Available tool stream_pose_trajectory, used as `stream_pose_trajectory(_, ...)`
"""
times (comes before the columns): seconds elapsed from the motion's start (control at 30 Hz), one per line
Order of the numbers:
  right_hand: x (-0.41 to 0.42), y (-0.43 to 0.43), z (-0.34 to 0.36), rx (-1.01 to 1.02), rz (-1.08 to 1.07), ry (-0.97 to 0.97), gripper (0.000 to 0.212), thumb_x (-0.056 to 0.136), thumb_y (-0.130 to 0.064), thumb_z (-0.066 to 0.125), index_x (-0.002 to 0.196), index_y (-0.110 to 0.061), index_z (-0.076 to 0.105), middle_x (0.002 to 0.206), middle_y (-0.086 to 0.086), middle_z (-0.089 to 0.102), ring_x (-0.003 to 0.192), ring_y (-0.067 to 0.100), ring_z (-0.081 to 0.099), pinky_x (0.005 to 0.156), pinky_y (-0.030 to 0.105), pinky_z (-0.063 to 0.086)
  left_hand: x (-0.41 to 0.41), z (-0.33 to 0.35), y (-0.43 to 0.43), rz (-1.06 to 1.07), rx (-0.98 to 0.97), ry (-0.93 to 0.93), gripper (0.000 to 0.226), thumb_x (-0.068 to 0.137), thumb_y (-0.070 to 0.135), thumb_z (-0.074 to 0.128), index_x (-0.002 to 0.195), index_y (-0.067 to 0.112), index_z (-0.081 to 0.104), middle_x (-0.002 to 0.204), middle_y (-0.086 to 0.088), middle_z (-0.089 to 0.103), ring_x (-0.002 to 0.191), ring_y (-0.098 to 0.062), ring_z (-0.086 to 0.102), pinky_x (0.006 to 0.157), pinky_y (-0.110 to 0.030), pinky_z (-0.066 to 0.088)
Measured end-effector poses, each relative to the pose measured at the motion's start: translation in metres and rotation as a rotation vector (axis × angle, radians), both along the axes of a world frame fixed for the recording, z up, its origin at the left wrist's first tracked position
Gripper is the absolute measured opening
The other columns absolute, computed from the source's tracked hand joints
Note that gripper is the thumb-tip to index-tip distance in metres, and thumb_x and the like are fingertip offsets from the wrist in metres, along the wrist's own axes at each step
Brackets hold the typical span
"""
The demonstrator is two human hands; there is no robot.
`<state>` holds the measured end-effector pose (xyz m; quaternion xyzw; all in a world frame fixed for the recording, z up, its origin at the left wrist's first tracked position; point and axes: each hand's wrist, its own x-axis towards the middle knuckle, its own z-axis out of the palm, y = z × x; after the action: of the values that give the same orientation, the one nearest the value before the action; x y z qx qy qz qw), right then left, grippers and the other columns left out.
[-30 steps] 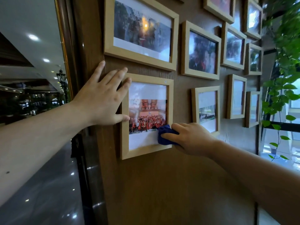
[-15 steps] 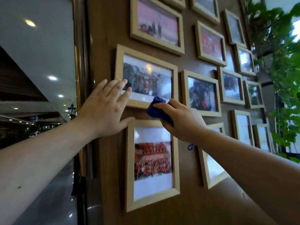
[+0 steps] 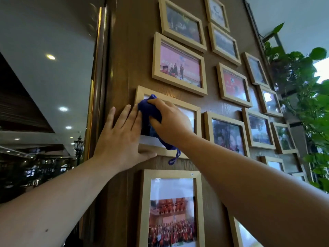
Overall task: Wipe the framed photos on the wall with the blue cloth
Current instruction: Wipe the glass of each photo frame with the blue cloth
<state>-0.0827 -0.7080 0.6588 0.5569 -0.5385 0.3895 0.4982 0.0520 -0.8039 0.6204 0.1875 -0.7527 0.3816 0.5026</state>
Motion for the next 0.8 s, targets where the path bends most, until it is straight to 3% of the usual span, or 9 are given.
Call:
stream_pose_trajectory(0.13, -0.027, -0.004, 0.001, -0.010, -0.033, -0.004, 0.049, 0.087, -0.035, 0.052, 0.134, -0.036, 0.036, 0.119, 0.002, 0.053, 0.091, 0.016, 0.051, 0.065, 0.026, 0.038, -0.002, 0.000, -0.002, 0.009, -0.022, 0.003, 0.113, 0.068, 0.087, 0.028, 0.143, 0.003, 0.026, 0.154, -0.020, 0.027, 0.144, -0.031, 0.017, 0.116, -0.058, 0.012)
stream_pose_trajectory(0.23, -0.062, 0.007, -0.005, -0.098, -0.102, -0.099, 0.046, 0.086, -0.035, 0.051, 0.130, -0.038, 0.038, 0.113, 0.001, 0.055, 0.081, 0.013, 0.049, 0.055, 0.021, 0.032, -0.002, 0.000, -0.002, 0.017, -0.032, 0.010, 0.114, 0.067, 0.088, 0.025, 0.142, 0.002, 0.028, 0.151, -0.023, 0.030, 0.144, -0.034, 0.018, 0.116, -0.058, 0.013)
stream_pose_trajectory(0.3, -0.083, 0.017, -0.008, -0.140, -0.190, -0.188, 0.045, 0.085, -0.035, 0.050, 0.129, -0.038, 0.040, 0.110, 0.002, 0.057, 0.075, 0.015, 0.048, 0.052, 0.024, 0.033, -0.001, -0.001, -0.002, 0.012, -0.031, 0.014, 0.115, 0.066, 0.088, 0.025, 0.142, 0.002, 0.028, 0.150, -0.023, 0.033, 0.144, -0.033, 0.019, 0.116, -0.058, 0.012)
stream_pose_trajectory(0.47, -0.104, 0.029, -0.012, -0.154, -0.308, -0.304, 0.044, 0.084, -0.034, 0.050, 0.128, -0.034, 0.041, 0.109, 0.006, 0.056, 0.077, 0.023, 0.050, 0.060, 0.034, 0.037, -0.002, -0.001, -0.003, 0.021, -0.044, 0.026, 0.116, 0.065, 0.089, 0.022, 0.144, 0.003, 0.025, 0.151, -0.021, 0.031, 0.145, -0.031, 0.015, 0.117, -0.056, 0.007)
stream_pose_trajectory(0.67, -0.050, -0.001, -0.019, -0.056, -0.078, -0.052, 0.050, 0.086, -0.040, 0.049, 0.133, -0.037, 0.035, 0.111, -0.004, 0.051, 0.083, 0.010, 0.049, 0.060, 0.019, 0.035, -0.002, -0.001, -0.003, 0.024, -0.040, 0.035, 0.116, 0.066, 0.089, 0.025, 0.143, 0.002, 0.024, 0.151, -0.020, 0.033, 0.144, -0.031, 0.017, 0.117, -0.057, 0.011)
stream_pose_trajectory(0.8, -0.024, -0.009, -0.025, 0.006, -0.175, 0.172, 0.055, 0.084, -0.049, 0.040, 0.136, -0.038, 0.029, 0.112, 0.001, 0.052, 0.081, 0.011, 0.047, 0.061, 0.027, 0.041, -0.002, -0.001, -0.004, 0.007, -0.048, 0.045, 0.116, 0.068, 0.089, 0.029, 0.143, 0.001, 0.024, 0.151, -0.020, 0.033, 0.144, -0.031, 0.018, 0.116, -0.057, 0.013)
